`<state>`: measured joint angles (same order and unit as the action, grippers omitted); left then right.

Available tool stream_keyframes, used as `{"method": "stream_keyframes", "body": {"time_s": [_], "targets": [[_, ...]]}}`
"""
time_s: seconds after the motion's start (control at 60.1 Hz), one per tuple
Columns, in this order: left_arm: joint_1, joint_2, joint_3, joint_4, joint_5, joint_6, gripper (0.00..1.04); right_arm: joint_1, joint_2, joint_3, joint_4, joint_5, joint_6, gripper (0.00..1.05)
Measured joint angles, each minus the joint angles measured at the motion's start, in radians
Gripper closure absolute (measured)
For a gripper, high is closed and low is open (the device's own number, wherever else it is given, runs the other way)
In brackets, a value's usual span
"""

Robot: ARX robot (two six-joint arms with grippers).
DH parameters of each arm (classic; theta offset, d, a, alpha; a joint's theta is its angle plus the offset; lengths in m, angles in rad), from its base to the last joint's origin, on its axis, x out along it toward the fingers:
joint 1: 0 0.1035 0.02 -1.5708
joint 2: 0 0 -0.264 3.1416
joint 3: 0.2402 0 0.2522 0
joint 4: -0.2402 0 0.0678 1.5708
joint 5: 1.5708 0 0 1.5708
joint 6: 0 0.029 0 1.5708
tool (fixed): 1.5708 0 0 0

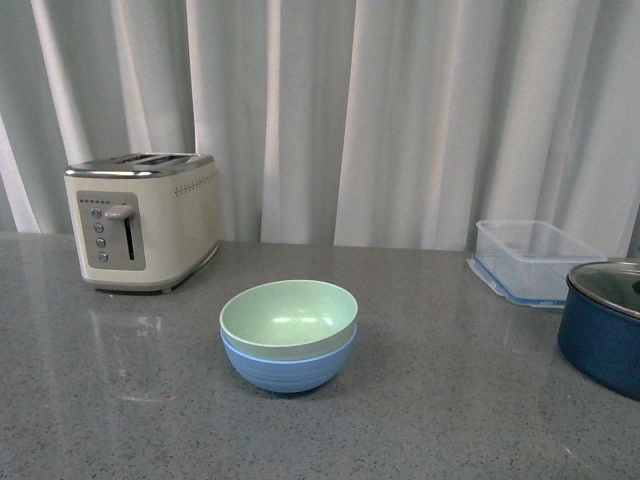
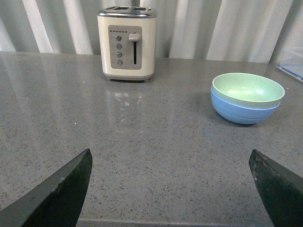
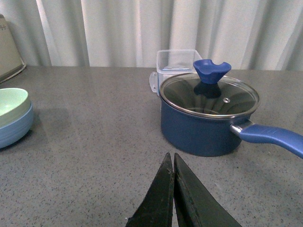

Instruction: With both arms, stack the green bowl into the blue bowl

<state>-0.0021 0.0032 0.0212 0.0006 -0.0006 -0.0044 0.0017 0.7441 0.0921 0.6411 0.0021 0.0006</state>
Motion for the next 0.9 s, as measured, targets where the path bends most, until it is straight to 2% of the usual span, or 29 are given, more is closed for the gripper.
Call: {"method": "stream_keyframes", "body": {"time_s": [0.266,0.349,0.898], "targets": [[0.0,0.0,0.0,0.0,0.0,0.0,0.07,0.0,-0.151,-0.045,-0.104,0.0,0.0,1.04],[0.0,0.0,0.0,0.0,0.0,0.0,0.07,0.0,-0.179,-0.086,-0.082,0.0,0.0,1.04],[0.0,0.0,0.0,0.0,0.0,0.0,0.07,0.0,-0.453,-0.087,-0.347,0.0,0.0,1.04]]}}
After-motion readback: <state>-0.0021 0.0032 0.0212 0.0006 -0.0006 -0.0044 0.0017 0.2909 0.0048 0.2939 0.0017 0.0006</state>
